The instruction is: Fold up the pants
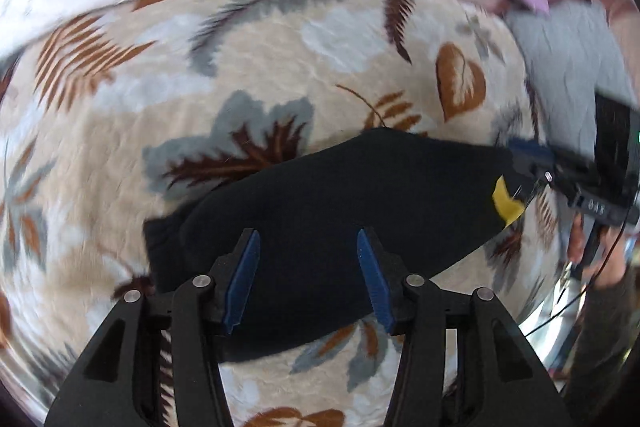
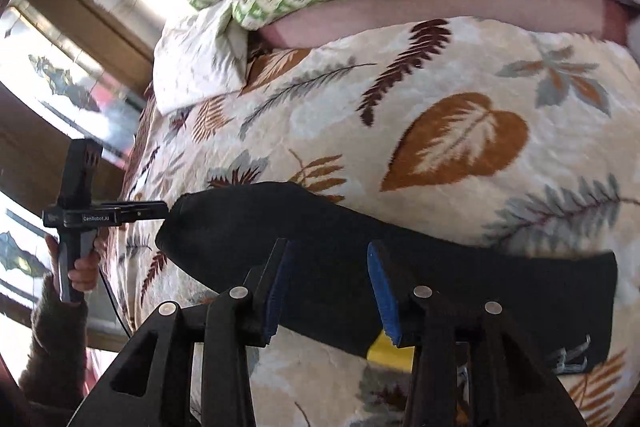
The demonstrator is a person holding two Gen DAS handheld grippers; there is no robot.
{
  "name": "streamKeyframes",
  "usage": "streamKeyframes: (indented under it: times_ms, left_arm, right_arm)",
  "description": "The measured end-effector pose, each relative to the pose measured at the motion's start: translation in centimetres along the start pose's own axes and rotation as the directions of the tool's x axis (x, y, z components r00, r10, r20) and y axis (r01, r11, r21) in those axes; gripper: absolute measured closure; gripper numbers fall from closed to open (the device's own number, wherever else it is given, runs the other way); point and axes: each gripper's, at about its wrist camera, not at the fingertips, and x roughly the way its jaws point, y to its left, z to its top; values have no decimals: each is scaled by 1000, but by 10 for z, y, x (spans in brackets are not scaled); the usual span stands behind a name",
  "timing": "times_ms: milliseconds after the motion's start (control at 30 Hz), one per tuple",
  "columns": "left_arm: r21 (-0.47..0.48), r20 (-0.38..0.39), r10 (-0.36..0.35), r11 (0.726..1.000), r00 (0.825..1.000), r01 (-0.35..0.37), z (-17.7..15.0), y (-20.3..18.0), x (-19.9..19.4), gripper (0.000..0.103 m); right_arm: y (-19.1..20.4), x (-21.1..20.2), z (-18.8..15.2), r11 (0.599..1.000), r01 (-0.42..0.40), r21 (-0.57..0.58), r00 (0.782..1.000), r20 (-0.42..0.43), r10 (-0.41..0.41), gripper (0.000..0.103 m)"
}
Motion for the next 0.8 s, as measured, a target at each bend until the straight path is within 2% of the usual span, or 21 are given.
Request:
streamKeyframes:
  times_ms: [167, 333, 533, 667, 700, 767, 800]
  left_arm:
    - [175, -53, 46, 984, 998, -36, 24, -10, 19, 54]
    - [319, -69, 79, 946, 994, -53, 34, -12, 29, 54]
    - [365, -54, 31, 931, 998, -9, 36, -3, 22, 54]
    - [384, -69, 63, 923, 996, -32, 34, 3, 23, 54]
    - [393, -70, 70, 919, 995, -37, 34, 3, 25, 54]
    - [412, -69, 72, 910, 995, -37, 31, -4, 25, 54]
    - [423, -66, 69, 905, 995, -35, 30, -7, 24, 54]
  right_arm:
    - [24, 71, 34, 989, -31, -147, 994, -110, 15, 61]
    - [38, 120, 52, 970, -104, -222, 982, -177, 65, 61]
    - [47, 161, 59, 949, -162, -270, 956, -281, 83, 59]
    - [57, 177, 52, 925, -200, -322, 934, -348, 81, 58]
    - [61, 175, 49, 912, -215, -349, 931, -357, 82, 59]
    - [72, 170, 39, 868, -233, -437, 926, -373, 61, 79]
    - [78, 166, 34, 844, -226, -487, 931, -364, 39, 80]
